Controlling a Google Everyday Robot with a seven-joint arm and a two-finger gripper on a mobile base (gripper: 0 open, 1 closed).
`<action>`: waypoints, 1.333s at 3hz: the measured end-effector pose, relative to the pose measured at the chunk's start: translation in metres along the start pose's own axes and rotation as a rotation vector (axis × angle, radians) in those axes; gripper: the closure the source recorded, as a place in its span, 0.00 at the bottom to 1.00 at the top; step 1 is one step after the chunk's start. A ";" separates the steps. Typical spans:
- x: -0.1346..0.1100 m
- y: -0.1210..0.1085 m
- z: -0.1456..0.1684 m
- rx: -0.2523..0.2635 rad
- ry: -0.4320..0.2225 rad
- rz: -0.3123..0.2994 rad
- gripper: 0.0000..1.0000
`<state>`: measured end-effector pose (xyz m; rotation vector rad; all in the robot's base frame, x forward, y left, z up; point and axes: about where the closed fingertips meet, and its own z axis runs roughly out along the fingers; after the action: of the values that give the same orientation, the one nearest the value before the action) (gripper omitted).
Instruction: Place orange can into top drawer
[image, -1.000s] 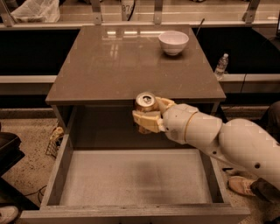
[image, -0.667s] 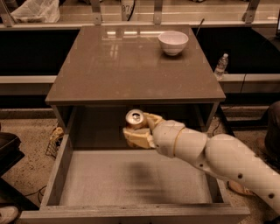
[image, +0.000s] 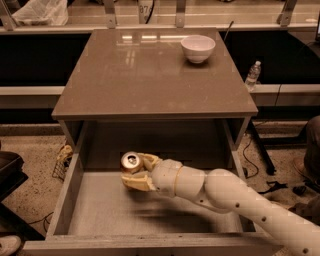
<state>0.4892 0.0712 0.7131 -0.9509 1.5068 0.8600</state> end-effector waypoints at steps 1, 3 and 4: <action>0.032 0.008 0.026 -0.052 0.004 0.021 1.00; 0.034 0.011 0.031 -0.064 0.003 0.024 0.61; 0.033 0.012 0.032 -0.067 0.002 0.023 0.38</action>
Offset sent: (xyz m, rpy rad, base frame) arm 0.0014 0.0224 -0.0334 0.0088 0.0251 0.0470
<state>0.4886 0.1015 0.6760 -0.9854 1.5015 0.9313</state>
